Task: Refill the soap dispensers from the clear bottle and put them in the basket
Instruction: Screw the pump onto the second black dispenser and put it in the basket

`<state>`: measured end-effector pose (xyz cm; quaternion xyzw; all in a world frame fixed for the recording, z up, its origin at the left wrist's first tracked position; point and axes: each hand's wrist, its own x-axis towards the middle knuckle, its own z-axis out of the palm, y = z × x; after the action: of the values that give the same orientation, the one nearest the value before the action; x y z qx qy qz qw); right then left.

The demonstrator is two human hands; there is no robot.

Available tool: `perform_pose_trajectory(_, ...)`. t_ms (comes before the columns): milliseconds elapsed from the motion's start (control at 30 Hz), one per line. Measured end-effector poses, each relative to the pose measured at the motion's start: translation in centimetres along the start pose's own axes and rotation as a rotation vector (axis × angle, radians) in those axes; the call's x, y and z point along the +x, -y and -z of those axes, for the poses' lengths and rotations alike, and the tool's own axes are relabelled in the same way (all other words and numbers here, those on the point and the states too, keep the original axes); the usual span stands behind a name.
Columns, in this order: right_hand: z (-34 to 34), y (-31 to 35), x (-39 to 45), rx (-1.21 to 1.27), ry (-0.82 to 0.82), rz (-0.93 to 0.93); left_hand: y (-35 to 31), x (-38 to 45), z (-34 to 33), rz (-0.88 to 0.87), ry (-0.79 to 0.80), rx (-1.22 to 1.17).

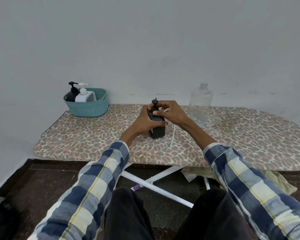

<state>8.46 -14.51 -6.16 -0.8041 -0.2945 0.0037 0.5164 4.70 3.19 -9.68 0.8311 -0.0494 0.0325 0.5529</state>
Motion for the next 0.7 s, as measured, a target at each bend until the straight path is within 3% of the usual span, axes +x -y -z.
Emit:
perform_pose_trajectory(333, -1.9, 1.1, -0.7, 0.020, -0.221, -0.098, 0.7, -0.4, -1.0, -0.029, -0.109, -0.005)
perform_pose_trajectory(567, -2.4, 0.8, -1.8, -0.084, -0.213, -0.034, -0.3, -1.6, -1.4, -0.033, -0.143, -0.011)
perform_pose_trajectory(700, -3.3, 0.4, -2.7, -0.128, -0.128, -0.102, 1.1, -2.8, 0.1, -0.045, -0.005, 0.066)
